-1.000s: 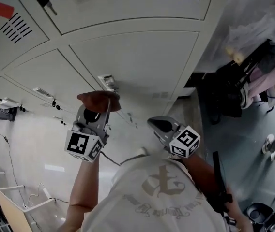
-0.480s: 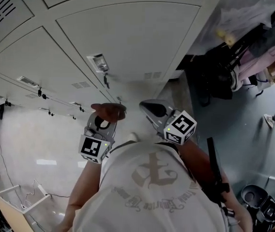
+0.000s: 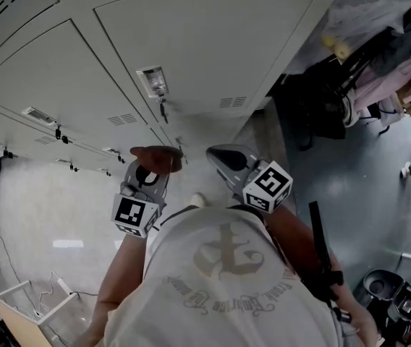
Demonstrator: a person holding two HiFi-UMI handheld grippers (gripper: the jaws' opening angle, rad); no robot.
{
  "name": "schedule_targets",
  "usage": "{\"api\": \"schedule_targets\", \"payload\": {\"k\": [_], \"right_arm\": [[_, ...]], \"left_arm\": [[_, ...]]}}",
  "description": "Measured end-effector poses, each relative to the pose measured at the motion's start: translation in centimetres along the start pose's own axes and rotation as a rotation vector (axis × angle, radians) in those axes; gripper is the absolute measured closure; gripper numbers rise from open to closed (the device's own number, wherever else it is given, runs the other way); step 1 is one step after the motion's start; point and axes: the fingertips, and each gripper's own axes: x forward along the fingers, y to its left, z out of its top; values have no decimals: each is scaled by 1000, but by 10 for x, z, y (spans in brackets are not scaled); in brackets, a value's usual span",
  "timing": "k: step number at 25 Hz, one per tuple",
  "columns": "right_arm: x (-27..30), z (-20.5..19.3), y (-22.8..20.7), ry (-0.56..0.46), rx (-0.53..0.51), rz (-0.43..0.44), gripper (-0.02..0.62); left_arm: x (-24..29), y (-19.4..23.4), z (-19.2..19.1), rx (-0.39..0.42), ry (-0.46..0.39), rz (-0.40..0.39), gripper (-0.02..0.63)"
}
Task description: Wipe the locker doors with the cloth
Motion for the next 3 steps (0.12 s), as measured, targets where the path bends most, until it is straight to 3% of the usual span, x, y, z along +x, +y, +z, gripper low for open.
{"api": "schedule_targets", "payload": {"k": [3], "right_arm": [[3,-3,5,9,-1,-8,588]], "left_arm": [[-4,0,-1,1,-5,-14,523]]}}
